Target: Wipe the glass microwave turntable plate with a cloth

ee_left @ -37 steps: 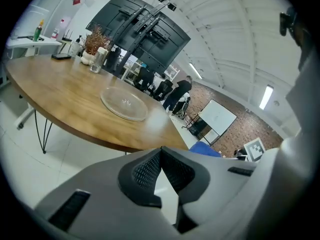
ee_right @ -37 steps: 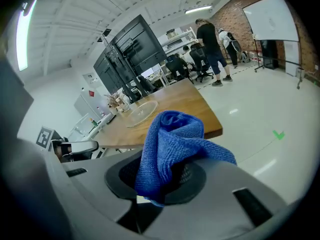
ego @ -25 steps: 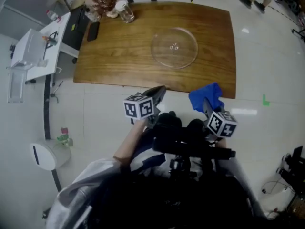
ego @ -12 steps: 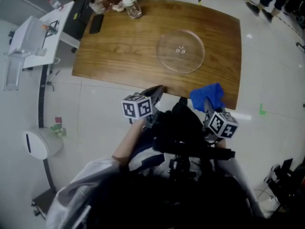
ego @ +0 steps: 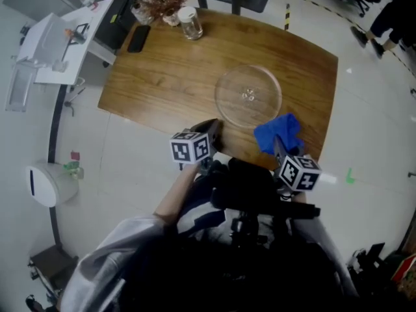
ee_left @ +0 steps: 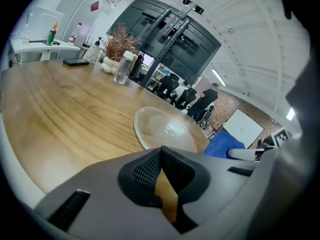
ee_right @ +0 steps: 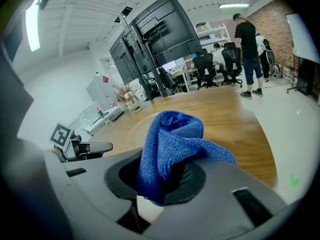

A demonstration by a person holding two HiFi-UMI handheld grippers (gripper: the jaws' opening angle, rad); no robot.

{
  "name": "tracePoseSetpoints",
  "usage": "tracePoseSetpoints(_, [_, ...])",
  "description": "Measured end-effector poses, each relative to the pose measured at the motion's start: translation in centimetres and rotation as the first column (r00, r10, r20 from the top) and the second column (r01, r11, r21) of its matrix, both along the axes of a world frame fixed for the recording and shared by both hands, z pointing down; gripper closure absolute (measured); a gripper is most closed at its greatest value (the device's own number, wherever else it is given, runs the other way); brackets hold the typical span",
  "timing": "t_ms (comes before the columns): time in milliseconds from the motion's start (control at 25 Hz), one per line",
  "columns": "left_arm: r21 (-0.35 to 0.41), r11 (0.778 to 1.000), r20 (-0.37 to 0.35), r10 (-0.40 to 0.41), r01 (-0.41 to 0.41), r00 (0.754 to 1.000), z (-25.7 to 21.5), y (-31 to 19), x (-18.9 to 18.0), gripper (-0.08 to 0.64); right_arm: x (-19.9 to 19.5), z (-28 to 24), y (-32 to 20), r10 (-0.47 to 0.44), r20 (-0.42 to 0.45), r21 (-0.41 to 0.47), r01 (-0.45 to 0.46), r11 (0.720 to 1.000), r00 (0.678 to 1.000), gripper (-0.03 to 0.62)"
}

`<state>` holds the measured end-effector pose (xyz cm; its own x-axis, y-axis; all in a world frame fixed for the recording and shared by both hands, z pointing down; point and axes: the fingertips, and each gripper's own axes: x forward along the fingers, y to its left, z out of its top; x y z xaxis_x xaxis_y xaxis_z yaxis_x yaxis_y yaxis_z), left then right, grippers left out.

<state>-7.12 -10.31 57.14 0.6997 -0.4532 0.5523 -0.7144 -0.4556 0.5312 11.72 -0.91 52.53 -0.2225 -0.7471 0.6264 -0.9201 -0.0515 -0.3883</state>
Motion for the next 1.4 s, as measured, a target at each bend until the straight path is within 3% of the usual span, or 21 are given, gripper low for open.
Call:
tracePoseSetpoints(120, [-0.008, 1.000, 0.050, -0.011, 0.012, 0.999, 1.1, -1.2, 1.2, 0.565, 1.8, -0.5, -1.4, 0.015, 0.003, 0.007, -0.015, 1.000, 1.000, 0.509])
tracePoseSetpoints(320, [-0.001, 1.000, 0.234, 0.006, -0.006, 0.972, 2.6, -2.6, 1.7, 0.565, 4.5, -0.8, -3.4, 0.047, 0.011, 0.005, -0.047, 0.999, 0.999, 0.509])
tracePoseSetpoints(480, [-0.096, 0.994, 0.172, -0.030, 0.047, 0.985, 3.3, -2.4, 2.4, 0.565, 5.0, -0.8, -6.1, 0.017, 0.033, 0.020, -0.018, 1.000, 0.999, 0.509])
tracePoseSetpoints(760, [-0.154, 0.985, 0.154, -0.051, 0.075, 0.987, 3.6, -2.3, 2.6, 0.565, 4.2, -1.9, -13.1, -0.063, 0.002, 0.110, 0.063, 0.992, 0.998, 0.509])
tracePoseSetpoints(1120, [-0.155, 0.984, 0.087, -0.080, 0.093, 0.993, 3.7, -1.8, 2.9, 0.565, -2.9, -1.6, -23.3, -0.272, -0.086, 0.174, 0.284, 0.943, 0.958, 0.509])
tracePoseSetpoints(1280, [-0.156, 0.983, 0.071, -0.088, 0.098, 0.994, 3.9, -1.9, 2.9, 0.565, -5.1, -0.1, -25.5, -0.316, -0.133, 0.139, 0.333, 0.933, 0.939, 0.509])
tracePoseSetpoints(1400, [-0.154, 0.984, 0.075, -0.084, 0.095, 0.994, 3.9, -1.9, 2.9, 0.565, -6.3, 1.0, -24.9, -0.335, -0.111, 0.109, 0.346, 0.932, 0.936, 0.509])
